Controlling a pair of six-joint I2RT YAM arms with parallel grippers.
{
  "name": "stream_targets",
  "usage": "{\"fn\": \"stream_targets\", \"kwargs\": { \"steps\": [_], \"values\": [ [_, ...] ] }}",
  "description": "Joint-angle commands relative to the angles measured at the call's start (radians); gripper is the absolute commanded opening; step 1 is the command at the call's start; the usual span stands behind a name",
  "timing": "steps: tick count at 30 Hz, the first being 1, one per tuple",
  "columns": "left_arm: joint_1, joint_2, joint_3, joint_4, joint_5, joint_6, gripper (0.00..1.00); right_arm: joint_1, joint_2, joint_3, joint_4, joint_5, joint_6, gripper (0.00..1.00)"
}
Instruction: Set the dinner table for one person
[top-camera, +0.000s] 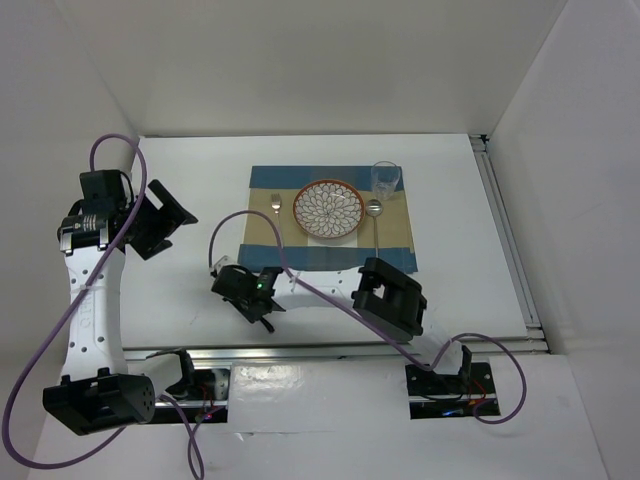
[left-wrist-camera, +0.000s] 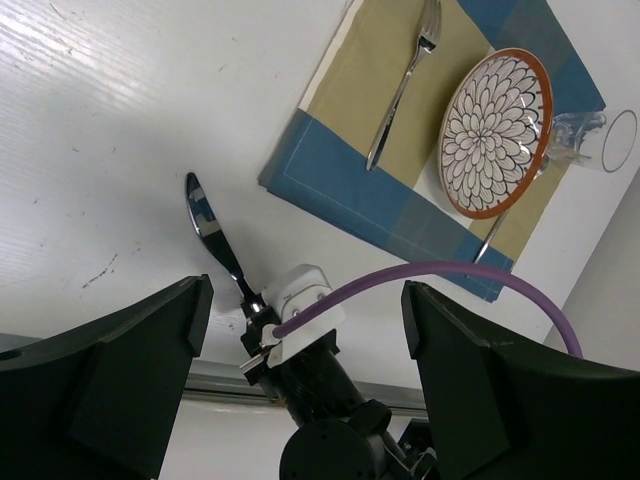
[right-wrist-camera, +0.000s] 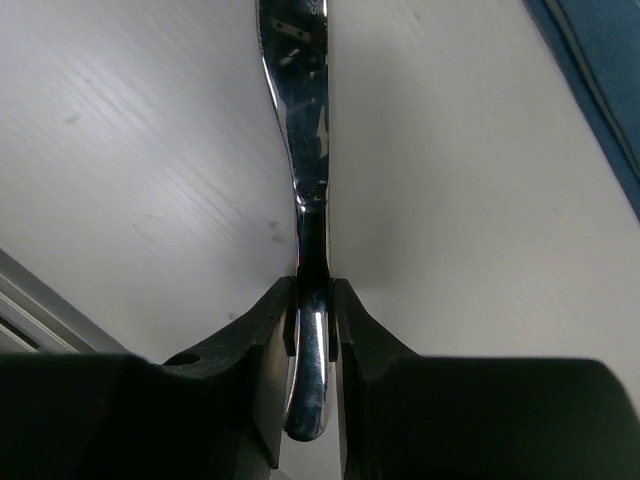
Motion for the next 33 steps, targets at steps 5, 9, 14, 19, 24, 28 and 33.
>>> {"fn": "stream_targets", "kwargs": {
  "steps": [5, 9, 14, 19, 24, 28, 33],
  "values": [
    [0.005, -0.02, 0.02, 0.026, 0.042, 0.03, 0.95, -0.073, -0.183, -0.108, -0.051, 0.106, 0.006, 0.0],
    [0.005, -0.02, 0.02, 0.026, 0.042, 0.03, 0.95, -0.107, -0.263, -0.163, -0.06, 0.119, 0.019, 0.0],
    [0.005, -0.029, 0.02, 0.026, 0.033, 0.03, 0.95, -0.156, -0.387, -0.243, -0.086, 0.178, 0.042, 0.0],
    [0.005, -0.03, 0.02, 0.026, 0.024, 0.021, 0.95, -0.2, -0.502, -0.309, -0.121, 0.201, 0.092, 0.0],
    [0.005, -0.02, 0.02, 0.026, 0.024, 0.021, 0.95, -0.239, -0.614, -0.364, -0.17, 0.192, 0.115, 0.0],
    [0.005, -0.02, 0.02, 0.026, 0.024, 0.021, 0.95, -0.296, -0.67, -0.401, -0.21, 0.211, 0.157, 0.0],
    [0.005, -0.02, 0.011, 0.026, 0.024, 0.021, 0.95, -0.464, -0.723, -0.441, -0.23, 0.211, 0.171, 0.0]
  ]
}}
